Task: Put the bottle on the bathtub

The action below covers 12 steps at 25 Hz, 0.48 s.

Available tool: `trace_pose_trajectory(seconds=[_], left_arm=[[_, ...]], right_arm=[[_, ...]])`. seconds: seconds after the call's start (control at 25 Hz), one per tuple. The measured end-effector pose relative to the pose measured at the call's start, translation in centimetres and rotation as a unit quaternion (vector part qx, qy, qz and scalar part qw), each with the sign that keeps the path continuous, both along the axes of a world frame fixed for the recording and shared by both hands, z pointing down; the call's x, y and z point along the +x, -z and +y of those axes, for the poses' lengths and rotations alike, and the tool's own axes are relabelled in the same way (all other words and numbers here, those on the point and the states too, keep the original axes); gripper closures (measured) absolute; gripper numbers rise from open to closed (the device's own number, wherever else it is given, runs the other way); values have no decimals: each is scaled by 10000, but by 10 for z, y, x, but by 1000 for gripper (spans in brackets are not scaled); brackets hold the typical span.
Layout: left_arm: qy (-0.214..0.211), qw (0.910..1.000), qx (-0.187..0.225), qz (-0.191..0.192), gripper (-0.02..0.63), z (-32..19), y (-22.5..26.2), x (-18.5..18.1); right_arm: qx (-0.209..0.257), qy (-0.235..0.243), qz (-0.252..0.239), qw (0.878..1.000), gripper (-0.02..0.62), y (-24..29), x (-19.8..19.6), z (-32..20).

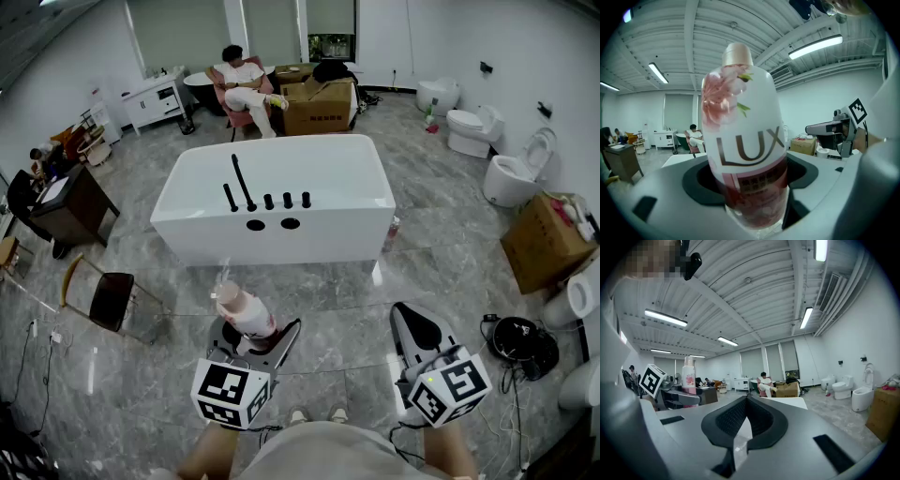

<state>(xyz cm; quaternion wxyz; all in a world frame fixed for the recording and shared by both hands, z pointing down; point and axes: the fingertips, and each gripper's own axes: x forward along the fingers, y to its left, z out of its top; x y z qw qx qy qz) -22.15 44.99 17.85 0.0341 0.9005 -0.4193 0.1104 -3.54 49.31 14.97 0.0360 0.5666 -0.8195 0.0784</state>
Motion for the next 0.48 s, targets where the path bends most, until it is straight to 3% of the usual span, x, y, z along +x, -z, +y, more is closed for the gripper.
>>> trace_pose_trajectory(seconds=[0.48], left_arm=[[148,9999,-84,-26,229,-6,-4,16]], right_arm=[[-74,129,-110,9998,568,-6,19,-14]])
